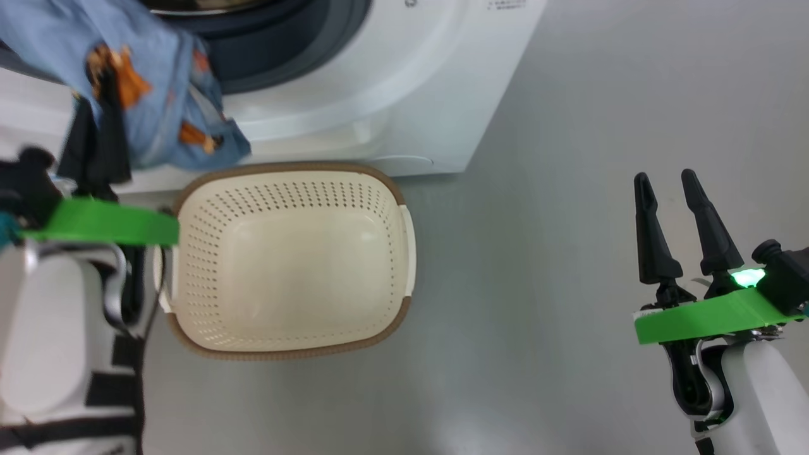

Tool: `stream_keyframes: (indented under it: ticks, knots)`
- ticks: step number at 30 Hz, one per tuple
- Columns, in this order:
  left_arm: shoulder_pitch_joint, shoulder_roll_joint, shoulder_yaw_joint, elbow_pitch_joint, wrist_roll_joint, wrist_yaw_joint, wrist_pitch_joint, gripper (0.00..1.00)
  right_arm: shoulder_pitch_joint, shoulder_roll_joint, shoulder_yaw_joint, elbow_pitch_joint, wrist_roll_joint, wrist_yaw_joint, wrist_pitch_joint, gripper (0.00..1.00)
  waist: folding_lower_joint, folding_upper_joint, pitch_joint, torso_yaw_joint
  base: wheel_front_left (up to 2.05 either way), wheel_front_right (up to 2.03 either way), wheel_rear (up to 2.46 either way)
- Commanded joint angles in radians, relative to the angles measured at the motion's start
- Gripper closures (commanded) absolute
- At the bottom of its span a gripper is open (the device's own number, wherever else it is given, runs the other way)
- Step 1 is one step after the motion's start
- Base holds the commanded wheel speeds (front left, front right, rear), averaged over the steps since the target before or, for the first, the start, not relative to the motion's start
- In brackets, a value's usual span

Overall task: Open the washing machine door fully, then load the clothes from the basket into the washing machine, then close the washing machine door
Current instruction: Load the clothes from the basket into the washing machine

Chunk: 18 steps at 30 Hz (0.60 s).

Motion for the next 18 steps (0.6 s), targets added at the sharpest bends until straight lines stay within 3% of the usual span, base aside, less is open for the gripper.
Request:
stream_keyframes:
  ticks: [1, 7, 18]
  knots:
    - [-0.036, 0.045, 0.032, -0.012, 0.011, -0.001, -0.006, 1.0, -0.01, -0.002, 0.015, -0.023, -0.007, 0.006, -0.008, 0.0, 0.0, -0.0001, 0.051, -0.039, 0.0, 0.0, 0.0]
    - [-0.209, 0.084, 0.059, 0.101, -0.002, -0.003, -0.006, 1.0, -0.031, 0.028, 0.011, -0.026, -0.001, 0.006, -0.008, 0.0, 0.0, -0.0001, 0.094, -0.086, 0.0, 0.0, 0.0]
    - [-0.507, 0.153, 0.039, 0.444, -0.018, -0.006, -0.006, 1.0, -0.068, 0.065, 0.033, -0.029, 0.009, 0.006, -0.008, 0.0, 0.0, -0.0001, 0.168, -0.163, 0.0, 0.0, 0.0]
